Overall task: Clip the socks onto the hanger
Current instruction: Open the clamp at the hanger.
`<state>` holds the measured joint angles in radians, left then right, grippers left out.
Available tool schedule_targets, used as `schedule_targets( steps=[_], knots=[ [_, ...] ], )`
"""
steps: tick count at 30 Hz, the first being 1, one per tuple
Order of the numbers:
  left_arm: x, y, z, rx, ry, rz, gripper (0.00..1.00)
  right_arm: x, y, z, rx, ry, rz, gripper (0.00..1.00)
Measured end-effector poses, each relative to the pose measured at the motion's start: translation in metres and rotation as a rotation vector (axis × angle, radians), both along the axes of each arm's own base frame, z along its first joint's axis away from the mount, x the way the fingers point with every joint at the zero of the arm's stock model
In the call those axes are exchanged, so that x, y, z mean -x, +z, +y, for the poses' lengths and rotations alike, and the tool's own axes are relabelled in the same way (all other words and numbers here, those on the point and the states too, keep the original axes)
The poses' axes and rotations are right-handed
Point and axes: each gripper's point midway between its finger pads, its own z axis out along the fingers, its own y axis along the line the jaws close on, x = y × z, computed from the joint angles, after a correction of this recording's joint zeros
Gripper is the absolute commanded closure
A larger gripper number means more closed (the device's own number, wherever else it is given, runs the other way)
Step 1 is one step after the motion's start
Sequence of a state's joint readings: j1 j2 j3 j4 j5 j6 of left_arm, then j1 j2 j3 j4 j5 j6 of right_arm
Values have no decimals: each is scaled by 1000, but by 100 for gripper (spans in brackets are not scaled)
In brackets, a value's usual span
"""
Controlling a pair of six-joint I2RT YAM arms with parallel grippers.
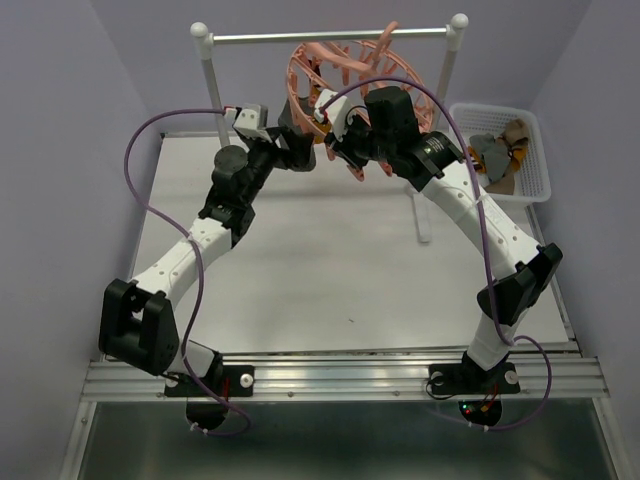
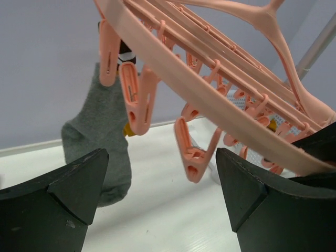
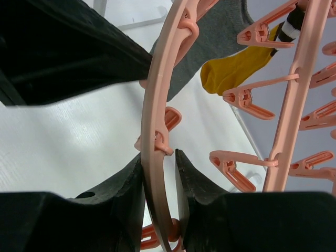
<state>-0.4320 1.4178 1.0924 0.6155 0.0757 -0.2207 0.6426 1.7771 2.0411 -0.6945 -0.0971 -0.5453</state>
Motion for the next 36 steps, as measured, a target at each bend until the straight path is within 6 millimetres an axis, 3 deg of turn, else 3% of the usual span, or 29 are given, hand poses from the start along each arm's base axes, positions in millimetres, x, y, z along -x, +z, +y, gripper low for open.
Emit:
schedule_targets(
  steps=[5, 11, 18, 24, 32, 36],
  knots=[
    [8, -6, 21, -23, -84, -44, 2, 1, 0, -1, 4, 0, 5, 73],
    [30, -4, 5, -74, -257, -117, 2, 3, 1, -2, 7, 0, 9, 72],
    [42, 3, -6, -120, -351, -194, 3, 3, -1, -2, 11, 1, 14, 73],
    [31, 8, -6, -136, -397, -219, 3, 4, -1, -2, 10, 6, 16, 73],
    [10, -1, -4, -121, -521, -200, 5, 5, -2, -1, 14, 13, 19, 73],
    [9, -6, -6, -81, -610, -188, 7, 5, -1, -1, 15, 17, 16, 73]
  ],
)
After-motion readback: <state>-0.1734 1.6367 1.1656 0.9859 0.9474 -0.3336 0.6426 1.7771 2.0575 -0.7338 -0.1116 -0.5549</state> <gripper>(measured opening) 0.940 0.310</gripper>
